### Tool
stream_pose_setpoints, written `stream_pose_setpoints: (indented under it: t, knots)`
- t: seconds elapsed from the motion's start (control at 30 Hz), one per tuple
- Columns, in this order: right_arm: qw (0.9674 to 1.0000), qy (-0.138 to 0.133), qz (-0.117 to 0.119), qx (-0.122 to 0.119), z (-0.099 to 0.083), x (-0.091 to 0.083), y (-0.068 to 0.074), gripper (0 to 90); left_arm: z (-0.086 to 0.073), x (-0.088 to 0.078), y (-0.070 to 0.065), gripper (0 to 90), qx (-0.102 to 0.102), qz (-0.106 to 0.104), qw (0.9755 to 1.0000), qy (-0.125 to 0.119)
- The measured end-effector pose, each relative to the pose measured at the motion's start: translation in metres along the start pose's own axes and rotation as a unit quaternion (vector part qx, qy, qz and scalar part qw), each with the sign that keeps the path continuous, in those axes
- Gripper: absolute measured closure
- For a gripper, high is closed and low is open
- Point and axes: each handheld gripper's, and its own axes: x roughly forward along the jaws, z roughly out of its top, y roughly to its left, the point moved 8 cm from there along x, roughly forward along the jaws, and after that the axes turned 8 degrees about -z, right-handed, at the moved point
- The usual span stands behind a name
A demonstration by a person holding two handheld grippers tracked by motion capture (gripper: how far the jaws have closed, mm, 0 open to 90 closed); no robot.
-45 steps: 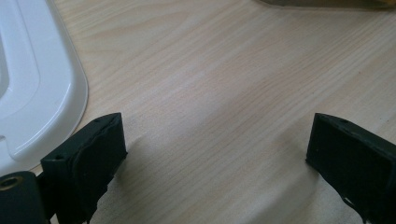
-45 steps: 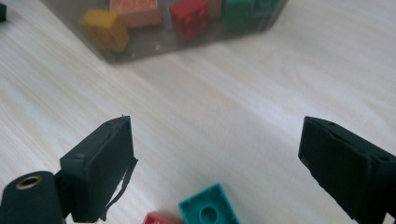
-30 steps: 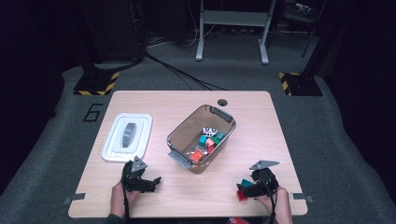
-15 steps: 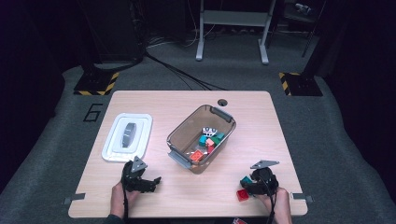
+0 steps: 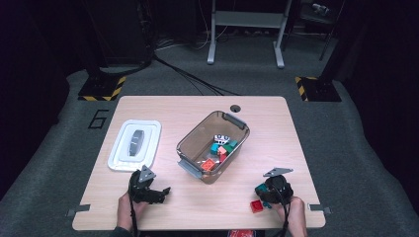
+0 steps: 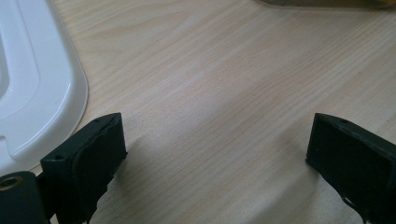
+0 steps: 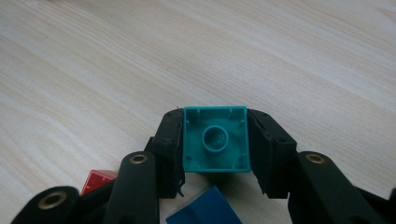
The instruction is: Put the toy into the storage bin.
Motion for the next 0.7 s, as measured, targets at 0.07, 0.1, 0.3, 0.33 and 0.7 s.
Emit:
stream_pose_setpoints:
  t: [0.07, 0.1, 0.3, 0.33, 0.7]
  knots:
    - [1.0, -0.001, -0.005, 0.002, 0.002, 0.001, -0.001, 58.5, 0.0, 0.0, 0.0, 4.5, -0.001, -0.001, 1.0, 0.0]
    - [1.0, 0.0, -0.005, -0.004, 0.002, 0.0, -0.001, 58.7, 0.0, 0.0, 0.0, 4.5, -0.001, -0.001, 1.0, 0.0]
    - [0.9997, -0.023, -0.002, 0.011, 0.01, -0.009, -0.006, 58.8, 0.0, 0.0, 0.002, 4.5, 0.007, 0.0, 1.0, 0.004]
    - [0.9995, -0.027, 0.0, 0.018, 0.012, -0.012, -0.007, 58.8, 0.0, 0.0, 0.002, 4.5, 0.007, 0.0, 1.0, 0.004]
    - [0.9981, -0.059, 0.009, 0.013, 0.045, -0.027, -0.011, 58.8, 0.0, 0.0, 0.002, 4.5, 0.005, 0.002, 1.0, 0.003]
